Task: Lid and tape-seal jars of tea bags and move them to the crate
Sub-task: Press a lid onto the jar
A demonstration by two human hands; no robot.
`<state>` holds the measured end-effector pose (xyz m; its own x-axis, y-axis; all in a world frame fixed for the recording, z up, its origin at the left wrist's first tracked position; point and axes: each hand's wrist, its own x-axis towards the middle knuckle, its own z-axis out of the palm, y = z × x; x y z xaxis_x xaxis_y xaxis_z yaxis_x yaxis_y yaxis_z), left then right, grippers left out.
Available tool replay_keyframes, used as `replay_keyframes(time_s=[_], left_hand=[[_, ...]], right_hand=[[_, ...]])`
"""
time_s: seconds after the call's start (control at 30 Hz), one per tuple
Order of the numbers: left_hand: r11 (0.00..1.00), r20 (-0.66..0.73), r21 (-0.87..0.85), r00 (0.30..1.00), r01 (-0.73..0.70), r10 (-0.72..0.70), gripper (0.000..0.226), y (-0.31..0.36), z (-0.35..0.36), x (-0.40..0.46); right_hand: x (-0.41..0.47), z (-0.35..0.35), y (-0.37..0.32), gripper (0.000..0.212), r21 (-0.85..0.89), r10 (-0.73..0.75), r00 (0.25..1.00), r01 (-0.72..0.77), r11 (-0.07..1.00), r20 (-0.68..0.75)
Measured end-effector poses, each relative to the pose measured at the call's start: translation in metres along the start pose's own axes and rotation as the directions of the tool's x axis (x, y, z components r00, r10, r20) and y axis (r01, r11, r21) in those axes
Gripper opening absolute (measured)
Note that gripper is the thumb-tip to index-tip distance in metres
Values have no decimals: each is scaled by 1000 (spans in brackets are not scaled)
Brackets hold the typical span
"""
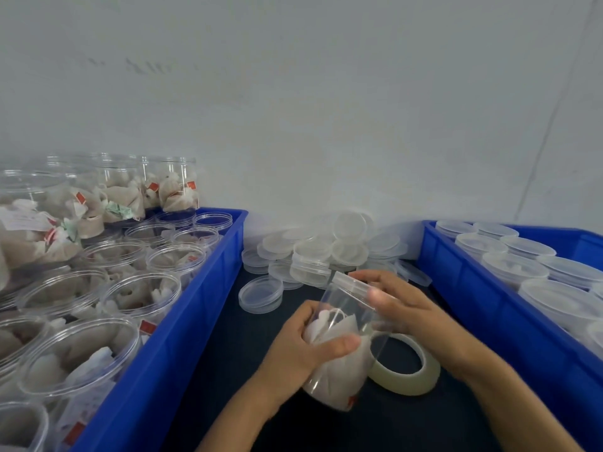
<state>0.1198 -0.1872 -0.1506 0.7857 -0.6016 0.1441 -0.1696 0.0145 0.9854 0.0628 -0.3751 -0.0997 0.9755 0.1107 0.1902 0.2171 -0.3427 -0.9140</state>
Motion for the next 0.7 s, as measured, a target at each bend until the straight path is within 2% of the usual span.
replay_keyframes(time_s=[0.07,0.13,0.3,0.37,0.5,0.6,0.63,0.7], left_hand=[[995,-66,91,997,-42,48,69,-1,0,-1],[996,-58,73,997,-42,46,70,-3,-3,-2],[961,194,-249,978,120,-72,80,-5,-8,-7],[920,286,-345,954,186,-85,74,-8,-7,-9],[838,342,-487,937,246,-76,71,-18,-6,-8],[887,309,-417,949,198,-66,64,-10,-6,-10],[921,268,-356,961,158,-61,62,-5,-4,-10],[971,100,-226,993,82,-60,69,-2,-1,-8]], right_hand=[[4,11,6,48,1,-42,995,43,999,-85],[4,15,6,45,48,-81,995,83,995,-59],[3,12,12,49,322,-203,979,187,928,17],[4,15,14,52,404,-222,975,194,894,23],[7,14,16,61,498,-219,970,140,856,102],[9,9,12,66,473,-182,974,99,876,132],[8,7,11,63,453,-167,979,99,886,113],[7,10,10,52,373,-123,991,97,923,45]])
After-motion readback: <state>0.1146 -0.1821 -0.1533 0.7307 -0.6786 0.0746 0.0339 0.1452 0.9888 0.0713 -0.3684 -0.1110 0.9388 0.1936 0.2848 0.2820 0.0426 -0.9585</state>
